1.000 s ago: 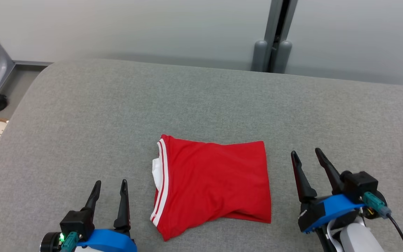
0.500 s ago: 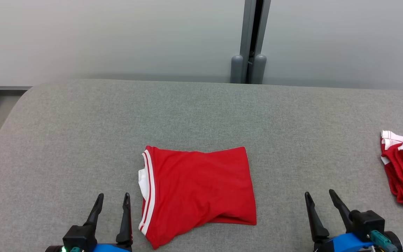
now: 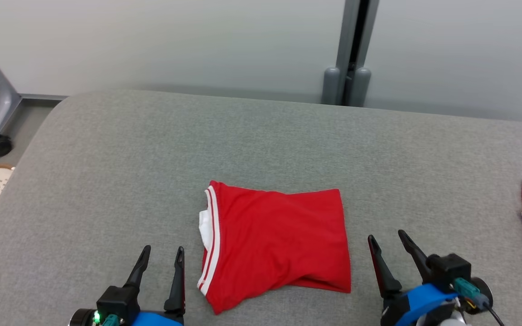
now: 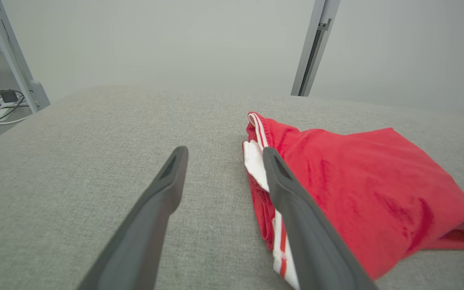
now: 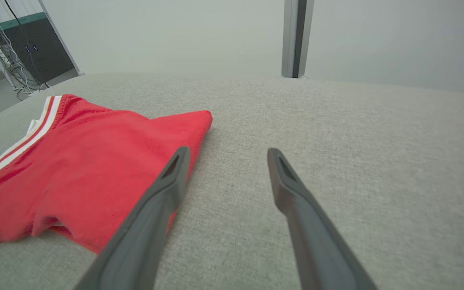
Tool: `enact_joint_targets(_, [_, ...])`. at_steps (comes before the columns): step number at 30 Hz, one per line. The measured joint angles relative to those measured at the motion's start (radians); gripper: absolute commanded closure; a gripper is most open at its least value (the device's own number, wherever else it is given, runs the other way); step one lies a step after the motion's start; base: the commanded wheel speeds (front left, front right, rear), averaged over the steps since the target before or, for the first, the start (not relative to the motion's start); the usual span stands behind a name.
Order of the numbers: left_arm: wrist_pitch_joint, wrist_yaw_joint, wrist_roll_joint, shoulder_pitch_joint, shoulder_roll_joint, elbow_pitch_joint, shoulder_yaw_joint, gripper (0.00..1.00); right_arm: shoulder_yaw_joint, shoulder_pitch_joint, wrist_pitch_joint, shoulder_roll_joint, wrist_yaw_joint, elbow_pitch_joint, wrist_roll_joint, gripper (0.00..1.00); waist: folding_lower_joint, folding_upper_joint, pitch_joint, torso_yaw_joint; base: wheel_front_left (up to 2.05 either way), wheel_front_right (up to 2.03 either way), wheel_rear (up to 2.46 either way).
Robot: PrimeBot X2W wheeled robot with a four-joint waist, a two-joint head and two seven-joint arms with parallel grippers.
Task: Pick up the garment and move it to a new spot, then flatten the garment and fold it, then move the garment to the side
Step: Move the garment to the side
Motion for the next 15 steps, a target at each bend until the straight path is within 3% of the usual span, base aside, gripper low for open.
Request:
enact_joint_targets(9, [0.000, -0.005, -0.011, -0.015, 0.000, 0.021, -0.029, 0.00, 0.034, -0.194, 0.002, 0.001, 0.000, 0.229, 0.003, 0.00, 0.0001, 0.0000, 0.025, 0.135, 0.00, 0.00, 0.00])
enact_joint_targets(15, [0.000, -0.005, -0.011, -0.003, 0.001, 0.028, -0.015, 0.00, 0.051, -0.250, 0.100, -0.002, 0.000, 0.439, -0.016, 0.00, 0.0000, 0.0000, 0.039, 0.201, 0.00, 0.00, 0.00])
